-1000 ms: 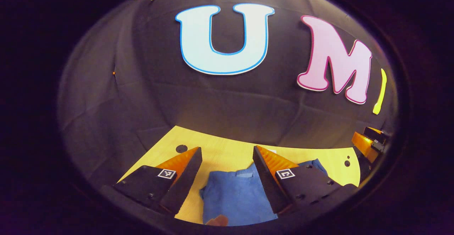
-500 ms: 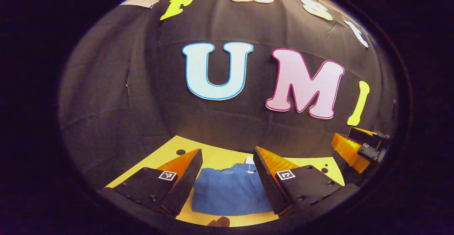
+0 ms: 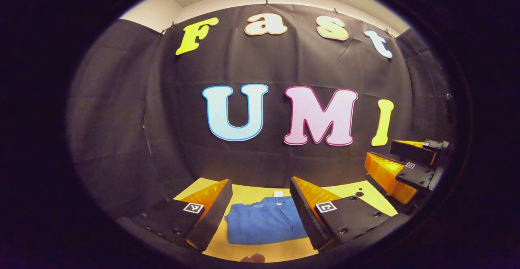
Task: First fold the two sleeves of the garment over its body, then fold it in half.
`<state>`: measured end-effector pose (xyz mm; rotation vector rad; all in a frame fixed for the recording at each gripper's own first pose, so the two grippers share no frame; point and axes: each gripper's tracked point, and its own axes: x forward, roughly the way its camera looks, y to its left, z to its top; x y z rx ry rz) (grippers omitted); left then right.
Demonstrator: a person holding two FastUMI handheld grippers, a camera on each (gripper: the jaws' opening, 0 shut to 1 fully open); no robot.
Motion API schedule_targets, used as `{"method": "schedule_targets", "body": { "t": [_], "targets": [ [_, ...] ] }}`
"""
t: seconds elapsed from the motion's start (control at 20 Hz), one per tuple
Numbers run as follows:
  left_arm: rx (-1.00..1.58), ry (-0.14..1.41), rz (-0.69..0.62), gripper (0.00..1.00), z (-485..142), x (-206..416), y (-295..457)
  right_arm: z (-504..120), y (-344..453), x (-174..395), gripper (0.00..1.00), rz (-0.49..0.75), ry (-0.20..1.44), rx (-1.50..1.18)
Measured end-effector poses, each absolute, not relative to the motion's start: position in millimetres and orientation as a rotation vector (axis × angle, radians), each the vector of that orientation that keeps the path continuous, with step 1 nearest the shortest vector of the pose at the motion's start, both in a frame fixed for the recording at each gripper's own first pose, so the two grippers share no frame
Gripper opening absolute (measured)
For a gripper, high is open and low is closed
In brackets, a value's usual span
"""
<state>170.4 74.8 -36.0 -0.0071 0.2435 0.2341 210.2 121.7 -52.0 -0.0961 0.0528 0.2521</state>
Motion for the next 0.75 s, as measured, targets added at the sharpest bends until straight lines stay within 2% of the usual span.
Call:
{"method": "schedule_targets", "body": {
  "t": [0.1, 0.15, 0.2, 0.25, 0.3, 0.35, 0.4, 0.45, 0.5, 0.55, 0.7, 0.75],
  "targets": [
    [0.017, 0.239, 0.22, 0.82, -30, 149, 75, -49, 122, 185, 0.95, 0.236, 0.059, -0.096],
    [0.026, 0.229, 0.207, 0.82, -25, 140, 72, -46, 126, 175, 0.89, 0.237, 0.063, -0.084],
    [0.032, 0.222, 0.194, 0.82, -21, 132, 70, -45, 128, 164, 0.94, 0.234, 0.069, -0.07],
    [0.036, 0.208, 0.184, 0.82, -18, 125, 68, -42, 127, 156, 0.89, 0.228, 0.062, -0.058],
    [0.038, 0.199, 0.177, 0.82, -15, 118, 66, -37, 126, 149, 0.96, 0.219, 0.053, -0.05],
    [0.033, 0.199, 0.178, 0.82, -15, 112, 65, -33, 125, 143, 0.93, 0.213, 0.044, -0.047],
    [0.021, 0.205, 0.182, 0.82, -15, 105, 63, -31, 126, 137, 0.97, 0.217, 0.046, -0.046],
    [0.008, 0.205, 0.179, 0.82, -14, 100, 59, -27, 129, 132, 0.97, 0.233, 0.035, -0.044],
    [0.002, 0.204, 0.177, 0.82, -11, 97, 55, -21, 132, 127, 0.93, 0.25, 0.021, -0.041],
    [0.01, 0.2, 0.183, 0.82, -7, 93, 54, -15, 132, 125, 0.97, 0.258, 0.008, -0.037],
    [0.026, 0.171, 0.233, 0.82, 8, 90, 50, -1, 137, 117, 0.97, 0.302, -0.01, -0.007],
    [0.007, 0.18, 0.243, 0.81, 8, 86, 45, -1, 137, 114, 0.93, 0.321, 0.005, -0.003]
  ]
}}
